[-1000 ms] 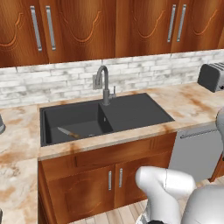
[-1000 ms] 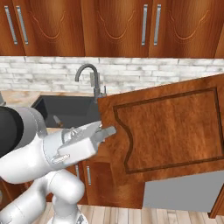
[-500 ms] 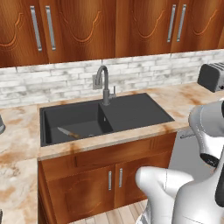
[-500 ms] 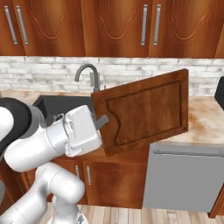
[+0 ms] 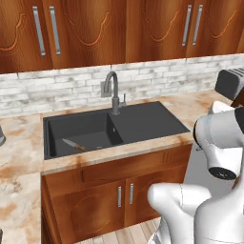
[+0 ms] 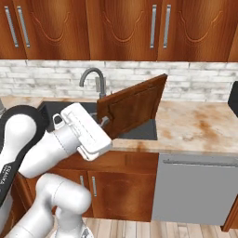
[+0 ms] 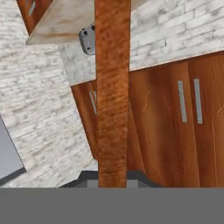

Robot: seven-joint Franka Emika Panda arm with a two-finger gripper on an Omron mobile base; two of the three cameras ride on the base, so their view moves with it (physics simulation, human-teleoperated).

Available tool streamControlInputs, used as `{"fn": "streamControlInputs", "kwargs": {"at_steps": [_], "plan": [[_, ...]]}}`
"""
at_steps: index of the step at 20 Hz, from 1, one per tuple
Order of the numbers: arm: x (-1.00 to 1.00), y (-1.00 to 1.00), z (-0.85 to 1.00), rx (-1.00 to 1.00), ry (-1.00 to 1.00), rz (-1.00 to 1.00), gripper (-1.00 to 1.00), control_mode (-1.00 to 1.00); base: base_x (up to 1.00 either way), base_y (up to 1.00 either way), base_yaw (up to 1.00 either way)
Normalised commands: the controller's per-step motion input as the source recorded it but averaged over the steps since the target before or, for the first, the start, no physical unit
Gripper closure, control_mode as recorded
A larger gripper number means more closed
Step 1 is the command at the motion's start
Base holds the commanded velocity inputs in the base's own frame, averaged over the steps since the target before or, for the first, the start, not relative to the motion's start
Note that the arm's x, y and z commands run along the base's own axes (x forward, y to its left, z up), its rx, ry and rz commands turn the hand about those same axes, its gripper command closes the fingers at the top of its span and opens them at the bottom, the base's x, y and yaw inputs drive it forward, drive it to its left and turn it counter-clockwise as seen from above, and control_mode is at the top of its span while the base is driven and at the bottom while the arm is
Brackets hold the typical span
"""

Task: Move the cutting board and knife to the sink. Then move spray from the cabinet to the counter.

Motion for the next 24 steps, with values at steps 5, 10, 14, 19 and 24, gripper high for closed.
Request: {"fn": "streamControlInputs", "kwargs": {"at_steps": [5, 10, 14, 19, 24], "plan": [[0.00, 0.58, 0.19, 0.54, -0.03, 0.29, 1.00, -1.00, 0.00, 0.00, 0.00], [0.00, 0.50, 0.31, 0.51, 0.00, 0.23, 1.00, -1.00, 0.00, 0.00, 0.00], [0.00, 0.44, 0.41, 0.50, 0.03, 0.18, 1.00, -1.00, 0.00, 0.00, 0.00], [0.00, 0.28, 0.28, 0.54, 0.26, 0.11, 1.00, -1.00, 0.00, 0.00, 0.00], [-0.11, 0.17, 0.26, 0.53, 0.28, 0.06, 1.00, -1.00, 0.00, 0.00, 0.00]]}}
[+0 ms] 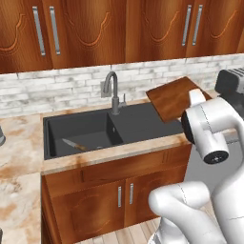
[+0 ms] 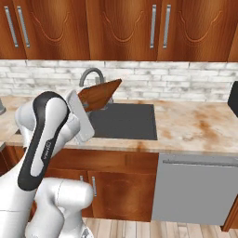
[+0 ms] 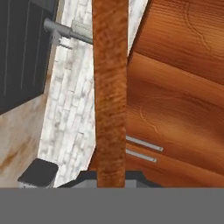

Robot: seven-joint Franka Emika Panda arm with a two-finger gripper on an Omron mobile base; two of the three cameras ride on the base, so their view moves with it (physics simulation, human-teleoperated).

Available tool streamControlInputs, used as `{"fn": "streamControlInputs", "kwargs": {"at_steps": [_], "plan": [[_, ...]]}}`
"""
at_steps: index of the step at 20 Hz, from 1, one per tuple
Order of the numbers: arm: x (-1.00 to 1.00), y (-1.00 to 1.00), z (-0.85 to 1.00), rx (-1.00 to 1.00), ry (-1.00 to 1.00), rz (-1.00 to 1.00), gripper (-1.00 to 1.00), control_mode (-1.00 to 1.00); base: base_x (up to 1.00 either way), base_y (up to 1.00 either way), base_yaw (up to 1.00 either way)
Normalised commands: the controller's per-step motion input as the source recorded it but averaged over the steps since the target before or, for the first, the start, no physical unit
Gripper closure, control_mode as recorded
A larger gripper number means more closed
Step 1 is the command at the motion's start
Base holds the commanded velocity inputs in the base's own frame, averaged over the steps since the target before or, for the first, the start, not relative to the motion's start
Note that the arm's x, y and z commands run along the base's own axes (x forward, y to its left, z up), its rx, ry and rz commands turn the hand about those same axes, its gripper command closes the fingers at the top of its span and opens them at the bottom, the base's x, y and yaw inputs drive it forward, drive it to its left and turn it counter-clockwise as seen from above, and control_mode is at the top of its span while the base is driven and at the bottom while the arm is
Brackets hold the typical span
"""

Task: Move the cutting board and knife to the sink. Then move spray from the cabinet to the counter.

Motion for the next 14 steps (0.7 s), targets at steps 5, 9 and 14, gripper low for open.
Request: {"fn": "streamControlInputs", "kwargs": {"at_steps": [5, 9, 14], "plan": [[-0.30, 0.03, 0.48, 0.15, 0.09, -0.05, 1.00, -1.00, 0.00, 0.00, 0.00], [-0.25, 0.11, 0.48, 0.00, 0.12, -0.11, 1.00, -1.00, 0.00, 0.00, 0.00], [-0.22, 0.15, 0.31, -0.02, 0.32, -0.14, 1.00, -1.00, 0.00, 0.00, 0.00]]}}
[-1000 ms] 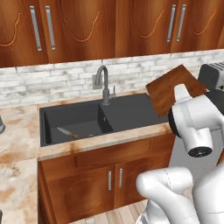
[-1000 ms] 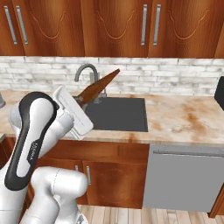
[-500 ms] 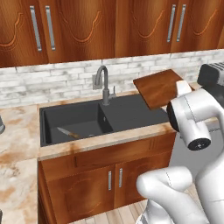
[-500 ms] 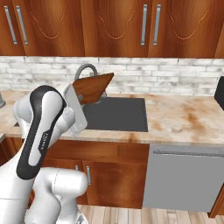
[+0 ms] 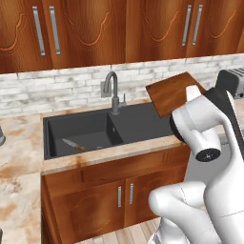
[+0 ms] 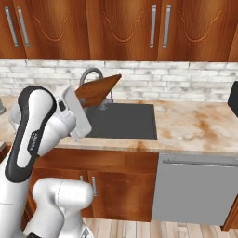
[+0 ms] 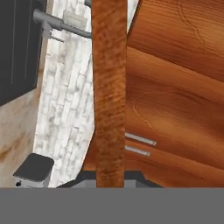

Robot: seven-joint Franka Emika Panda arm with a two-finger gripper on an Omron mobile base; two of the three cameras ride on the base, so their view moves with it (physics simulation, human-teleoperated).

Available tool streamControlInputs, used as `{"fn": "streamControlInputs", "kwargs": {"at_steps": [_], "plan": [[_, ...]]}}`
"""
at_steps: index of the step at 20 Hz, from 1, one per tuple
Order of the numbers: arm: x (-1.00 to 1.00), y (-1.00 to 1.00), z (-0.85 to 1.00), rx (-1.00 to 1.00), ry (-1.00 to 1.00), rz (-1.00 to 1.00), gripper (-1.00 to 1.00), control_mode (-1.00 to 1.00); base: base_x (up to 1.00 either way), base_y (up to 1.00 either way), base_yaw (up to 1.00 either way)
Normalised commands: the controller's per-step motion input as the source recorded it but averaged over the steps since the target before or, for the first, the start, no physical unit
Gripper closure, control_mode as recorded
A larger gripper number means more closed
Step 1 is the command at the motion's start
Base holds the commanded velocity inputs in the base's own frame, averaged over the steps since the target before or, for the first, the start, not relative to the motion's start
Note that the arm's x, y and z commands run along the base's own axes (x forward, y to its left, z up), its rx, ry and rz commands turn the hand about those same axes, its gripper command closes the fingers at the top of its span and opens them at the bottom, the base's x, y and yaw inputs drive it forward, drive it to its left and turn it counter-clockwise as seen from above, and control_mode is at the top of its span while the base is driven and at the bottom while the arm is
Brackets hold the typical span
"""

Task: Move the cutting board and knife to the sink. Then move spray from the cabinet to the counter.

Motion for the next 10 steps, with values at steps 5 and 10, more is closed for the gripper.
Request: {"fn": "streamControlInputs", "kwargs": {"at_steps": [5, 10], "plan": [[-0.12, 0.42, 0.25, -0.09, 0.55, -0.04, 1.00, -1.00, 0.00, 0.00, 0.00], [-0.07, 0.62, 0.30, 0.01, 0.42, 0.08, 1.00, -1.00, 0.00, 0.00, 0.00]]}}
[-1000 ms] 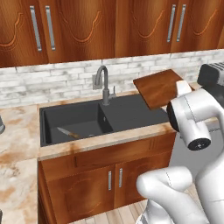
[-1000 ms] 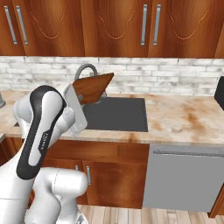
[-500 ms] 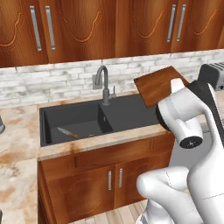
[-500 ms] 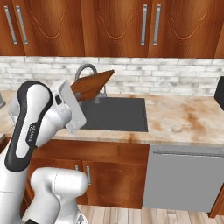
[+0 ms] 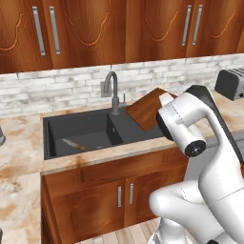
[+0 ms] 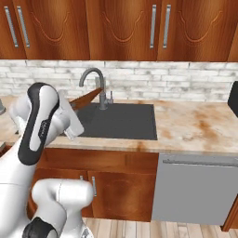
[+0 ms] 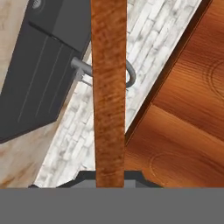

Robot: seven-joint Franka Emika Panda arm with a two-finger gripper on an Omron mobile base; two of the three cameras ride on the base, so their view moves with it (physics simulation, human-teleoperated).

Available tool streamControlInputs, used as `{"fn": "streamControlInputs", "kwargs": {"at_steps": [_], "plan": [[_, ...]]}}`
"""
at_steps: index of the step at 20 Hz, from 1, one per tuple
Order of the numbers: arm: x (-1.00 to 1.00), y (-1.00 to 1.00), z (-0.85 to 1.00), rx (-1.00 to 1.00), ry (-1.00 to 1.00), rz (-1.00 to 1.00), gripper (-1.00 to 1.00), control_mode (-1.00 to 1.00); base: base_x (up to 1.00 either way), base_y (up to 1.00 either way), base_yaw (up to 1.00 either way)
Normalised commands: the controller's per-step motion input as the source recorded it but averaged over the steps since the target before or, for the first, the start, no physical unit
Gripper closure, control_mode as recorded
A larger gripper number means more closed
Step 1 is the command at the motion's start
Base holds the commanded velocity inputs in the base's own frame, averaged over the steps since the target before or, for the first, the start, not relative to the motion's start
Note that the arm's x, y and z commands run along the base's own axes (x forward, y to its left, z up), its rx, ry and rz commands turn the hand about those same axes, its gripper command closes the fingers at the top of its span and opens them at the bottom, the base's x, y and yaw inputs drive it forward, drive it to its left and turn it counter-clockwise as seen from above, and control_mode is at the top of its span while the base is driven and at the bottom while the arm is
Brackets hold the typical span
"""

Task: Move the cutting board and knife to the sink. Then move spray from the cabinet to the counter.

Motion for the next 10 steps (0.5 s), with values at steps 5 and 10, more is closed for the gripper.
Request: {"fn": "streamControlInputs", "kwargs": {"at_steps": [5, 10], "plan": [[0.00, 0.65, 0.03, 0.01, 0.25, 0.04, 1.00, -1.00, 0.00, 0.00, 0.00], [0.14, 0.63, 0.00, -0.12, 0.22, 0.00, 1.00, -1.00, 0.00, 0.00, 0.00]]}}
